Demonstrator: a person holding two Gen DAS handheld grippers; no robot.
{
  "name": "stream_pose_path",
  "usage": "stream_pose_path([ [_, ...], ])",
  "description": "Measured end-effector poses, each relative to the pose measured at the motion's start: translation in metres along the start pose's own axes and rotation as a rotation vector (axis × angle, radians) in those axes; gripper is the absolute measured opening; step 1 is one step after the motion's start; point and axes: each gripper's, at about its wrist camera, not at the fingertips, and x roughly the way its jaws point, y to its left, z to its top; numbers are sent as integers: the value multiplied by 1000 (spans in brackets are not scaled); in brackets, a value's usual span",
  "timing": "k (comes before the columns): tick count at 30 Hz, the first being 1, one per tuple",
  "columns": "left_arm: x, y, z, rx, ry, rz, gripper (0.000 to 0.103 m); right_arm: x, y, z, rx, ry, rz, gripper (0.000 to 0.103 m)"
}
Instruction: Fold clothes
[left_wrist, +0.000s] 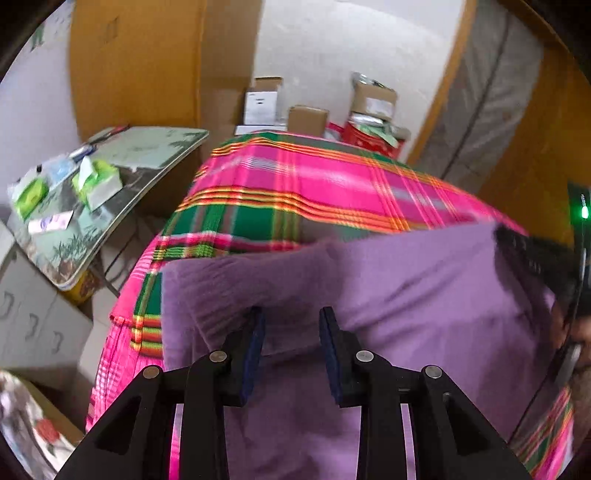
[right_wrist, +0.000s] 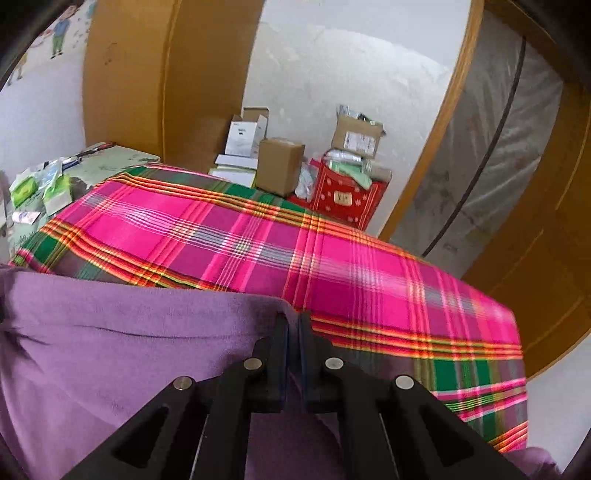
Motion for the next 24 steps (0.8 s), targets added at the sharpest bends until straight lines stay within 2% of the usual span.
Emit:
stream_pose_path([
  [4, 7, 4, 10, -14, -10, 16, 31, 10, 2, 2, 3, 34, -8, 6],
  [7, 2, 9, 8, -30, -14, 18, 31, 7, -1, 0, 33, 57, 28, 6],
  [9, -4, 11, 5, -38, -19, 9, 31, -7, -7, -3, 49, 29, 45, 6],
  [12, -23, 9, -9, 10, -40, 41, 31, -35, -22, -10, 71, -7, 79, 11],
  [14, -37, 9, -21, 17, -42, 23, 31, -50, -30, -14, 84, -23, 79, 12],
  [21, -73, 7, -66, 26, -24, -14, 31, -115, -67, -56, 151, -69, 102, 13],
  [24, -84, 13, -87, -2, -12, -22, 31, -142, -88, -93, 232, -76, 126, 15],
])
